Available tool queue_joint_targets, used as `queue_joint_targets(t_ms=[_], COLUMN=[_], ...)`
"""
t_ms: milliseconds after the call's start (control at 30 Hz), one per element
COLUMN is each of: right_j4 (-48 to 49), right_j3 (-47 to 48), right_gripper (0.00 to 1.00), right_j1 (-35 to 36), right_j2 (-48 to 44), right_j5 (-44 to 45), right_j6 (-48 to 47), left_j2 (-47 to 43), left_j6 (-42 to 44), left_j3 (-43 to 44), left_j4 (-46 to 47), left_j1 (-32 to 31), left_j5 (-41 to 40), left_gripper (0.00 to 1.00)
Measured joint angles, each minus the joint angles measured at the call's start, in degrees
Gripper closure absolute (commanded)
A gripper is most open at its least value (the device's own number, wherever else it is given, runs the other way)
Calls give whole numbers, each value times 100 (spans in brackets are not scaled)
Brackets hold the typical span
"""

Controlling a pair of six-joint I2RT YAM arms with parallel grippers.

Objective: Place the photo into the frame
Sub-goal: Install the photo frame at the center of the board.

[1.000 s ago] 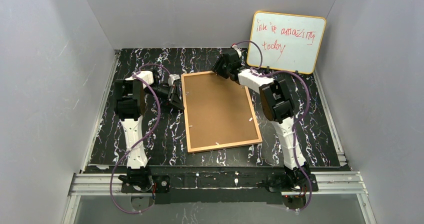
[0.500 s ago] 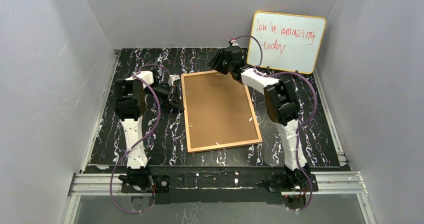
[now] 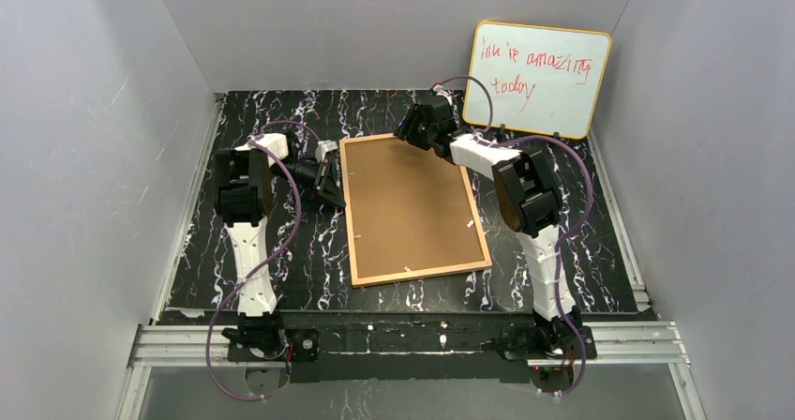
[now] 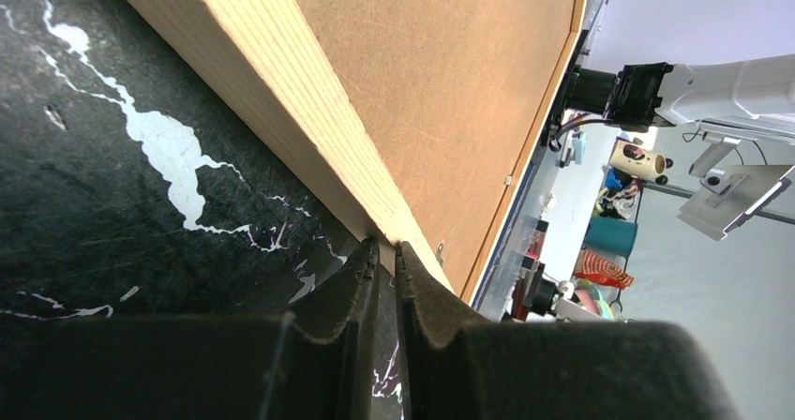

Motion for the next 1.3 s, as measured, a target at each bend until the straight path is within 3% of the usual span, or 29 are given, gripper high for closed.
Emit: queue_joint_targets(t_ms=[400, 1033, 1200, 1300], right_j4=[-243, -236, -236, -232], right_j3=[225, 503, 533, 544], right_gripper=[46, 61, 61, 52], right_j1=[-2, 7, 22, 22], right_j2=[330, 562, 581, 588], right_j5=[133, 501, 586, 605], right_j6=[-39, -59, -131, -160], left_j2=[0, 0, 0, 0], left_j6=[0, 26, 44, 46], left_j3=[0, 0, 0, 0], left_j4=[-2, -44, -55, -68], left_j1=[0, -4, -4, -7], left_j5=[4, -2, -4, -11], left_gripper=[92, 92, 92, 91])
